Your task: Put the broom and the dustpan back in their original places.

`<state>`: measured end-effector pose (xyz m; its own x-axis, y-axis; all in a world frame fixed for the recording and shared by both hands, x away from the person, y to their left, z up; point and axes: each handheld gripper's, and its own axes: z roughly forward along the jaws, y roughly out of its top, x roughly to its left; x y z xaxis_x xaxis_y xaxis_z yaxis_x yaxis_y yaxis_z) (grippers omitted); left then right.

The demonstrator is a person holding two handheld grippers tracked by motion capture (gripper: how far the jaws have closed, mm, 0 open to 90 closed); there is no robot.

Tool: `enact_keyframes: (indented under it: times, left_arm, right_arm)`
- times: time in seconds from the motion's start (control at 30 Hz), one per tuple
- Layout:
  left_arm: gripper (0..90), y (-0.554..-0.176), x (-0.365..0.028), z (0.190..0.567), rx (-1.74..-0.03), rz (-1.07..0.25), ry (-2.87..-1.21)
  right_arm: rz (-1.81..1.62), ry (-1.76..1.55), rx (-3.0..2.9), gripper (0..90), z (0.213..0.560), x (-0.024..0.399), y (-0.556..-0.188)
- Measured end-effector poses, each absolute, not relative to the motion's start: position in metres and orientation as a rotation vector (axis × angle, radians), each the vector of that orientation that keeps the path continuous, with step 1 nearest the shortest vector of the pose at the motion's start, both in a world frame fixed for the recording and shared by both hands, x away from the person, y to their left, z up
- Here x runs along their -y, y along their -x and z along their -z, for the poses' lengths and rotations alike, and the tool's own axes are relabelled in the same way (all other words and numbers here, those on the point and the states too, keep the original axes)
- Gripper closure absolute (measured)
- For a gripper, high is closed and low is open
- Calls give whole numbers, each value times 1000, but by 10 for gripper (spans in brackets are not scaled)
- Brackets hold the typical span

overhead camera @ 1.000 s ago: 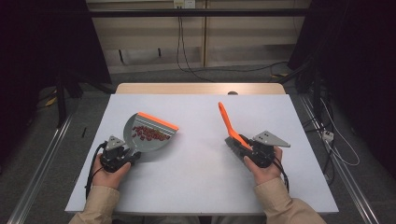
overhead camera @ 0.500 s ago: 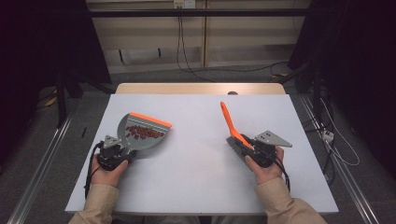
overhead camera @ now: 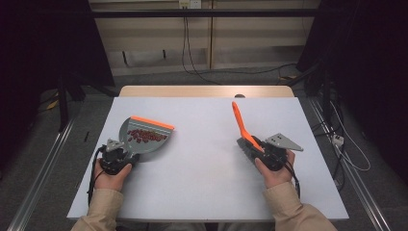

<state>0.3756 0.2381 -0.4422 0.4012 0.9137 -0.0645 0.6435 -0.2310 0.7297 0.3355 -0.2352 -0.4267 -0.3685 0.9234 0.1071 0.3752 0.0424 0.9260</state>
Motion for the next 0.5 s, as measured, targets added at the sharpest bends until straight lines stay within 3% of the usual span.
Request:
enact_keyframes:
  times: [0.5]
  left_arm:
    - [629, -379, -236, 448, -1381, -493, -1977]
  right_arm:
    - [-1293, -1377, -1776, 708, 438, 246, -339]
